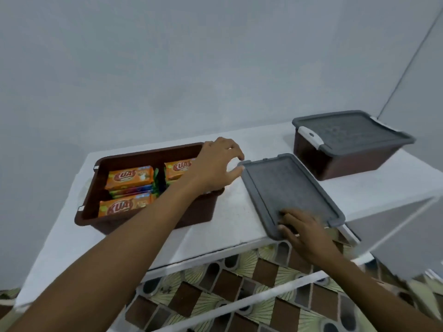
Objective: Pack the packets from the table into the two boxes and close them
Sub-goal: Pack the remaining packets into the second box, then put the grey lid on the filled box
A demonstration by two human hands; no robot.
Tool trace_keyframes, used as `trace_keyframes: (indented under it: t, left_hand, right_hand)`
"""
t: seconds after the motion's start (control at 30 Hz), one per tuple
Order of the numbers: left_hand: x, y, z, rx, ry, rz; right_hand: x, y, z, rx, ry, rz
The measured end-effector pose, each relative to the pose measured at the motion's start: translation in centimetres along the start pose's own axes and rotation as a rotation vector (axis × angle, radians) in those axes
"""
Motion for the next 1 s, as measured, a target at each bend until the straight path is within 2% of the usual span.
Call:
trace_keyframes:
  t: [0.03, 0.1, 0.2, 0.27, 0.37, 0.47, 0.53, 0.63, 0.7, 0.83, 1.0]
  left_hand:
    - [1.0, 0.8, 1.3, 0.020, -0.022, -0.025]
    - [3.6, 2.3, 3.7, 0.022, -0.073, -0.112]
    - [8.3, 3.8, 6.0, -0.088, -0.026, -0.303]
    - [10.8, 4.0, 6.1, -0.211, 0.040, -0.394]
    - [13.1, 4.1, 5.6, -0.407, 0.039, -0.479]
    - [13.9, 4.5, 5.0, -0.554, -0.119, -0.571]
    - [12.7, 5.2, 5.5, -0.526, -0.094, -0.564]
    - [7.7, 6.7, 6.4, -0.409, 0.083, -0.339]
    - [3.5, 6.7, 6.0, -0.384, 0.115, -0.181]
    - [-3.7, 3.1, 0.5, -0.533, 0.105, 0.028]
    - [-7.5, -6.4, -7.9, -0.762, 0.081, 0.127]
  right_hand:
    - [-0.3, -0.9, 0.7, 0.022, -0.014, 0.044]
    - [-1.0, -3.1, 2.7, 0.193, -0.041, 0.140]
    - [-1.7, -6.6, 6.4, 0.692, 0.078, 0.283]
    - [-1.0, -8.3, 8.6, 0.938, 0.469, 0.353]
    - [0.1, -9.4, 9.6, 1.089, 1.203, 0.373]
    - [-0.8, -9.4, 9.2, 1.049, 1.343, 0.375]
    - [-1.9, -8.9, 8.9, 1.014, 1.342, 0.384]
    - [-3.6, -7.2, 8.2, 0.958, 1.338, 0.376]
    - [-4.8, -5.0, 7.1, 0.907, 1.280, 0.349]
    - [-6.4, 0.7, 1.8, 0.709, 1.247, 0.244]
    - [-6.2, 7.5, -6.1, 0.519, 1.201, 0.124]
Point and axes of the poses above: each hand's wrist, its own y-axis towards the middle knuckle, its own x-axis out of the palm, z = x × y, the point moved 4 cm from there along y, towards the middle knuckle, and after that the axes turned 3 degrees about -z, right-handed, at the moved point
